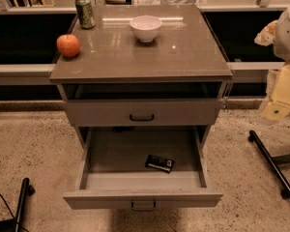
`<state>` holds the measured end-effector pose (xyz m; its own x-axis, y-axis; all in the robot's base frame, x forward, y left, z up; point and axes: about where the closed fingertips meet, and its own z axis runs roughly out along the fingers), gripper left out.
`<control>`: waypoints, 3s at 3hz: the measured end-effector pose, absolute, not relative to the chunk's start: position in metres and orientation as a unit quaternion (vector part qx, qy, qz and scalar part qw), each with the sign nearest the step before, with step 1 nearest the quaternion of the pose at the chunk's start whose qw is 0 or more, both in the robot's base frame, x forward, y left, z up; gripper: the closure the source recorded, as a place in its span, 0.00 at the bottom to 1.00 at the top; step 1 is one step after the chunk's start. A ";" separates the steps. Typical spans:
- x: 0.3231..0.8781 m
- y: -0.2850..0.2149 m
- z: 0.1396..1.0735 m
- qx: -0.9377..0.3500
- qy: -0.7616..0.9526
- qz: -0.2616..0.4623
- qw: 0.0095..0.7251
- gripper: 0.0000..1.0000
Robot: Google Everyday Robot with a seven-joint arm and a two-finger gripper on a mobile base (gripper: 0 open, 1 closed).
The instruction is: Pick rxbar chocolate from middle drawer and place on counter
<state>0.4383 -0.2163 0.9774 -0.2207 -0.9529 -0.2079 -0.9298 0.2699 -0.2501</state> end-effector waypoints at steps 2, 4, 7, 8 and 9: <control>0.451 -0.204 0.943 -0.609 0.773 -0.008 0.176 0.00; 0.469 -0.159 0.765 -0.633 0.739 0.115 0.201 0.00; 0.487 -0.132 0.672 -0.644 0.712 0.136 0.245 0.00; 0.510 -0.114 0.606 -0.649 0.690 0.139 0.289 0.00; 0.527 -0.112 0.595 -0.636 0.694 0.126 0.313 0.00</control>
Offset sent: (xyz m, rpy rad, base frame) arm 0.0656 0.0612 -0.1795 0.3185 0.0651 0.1485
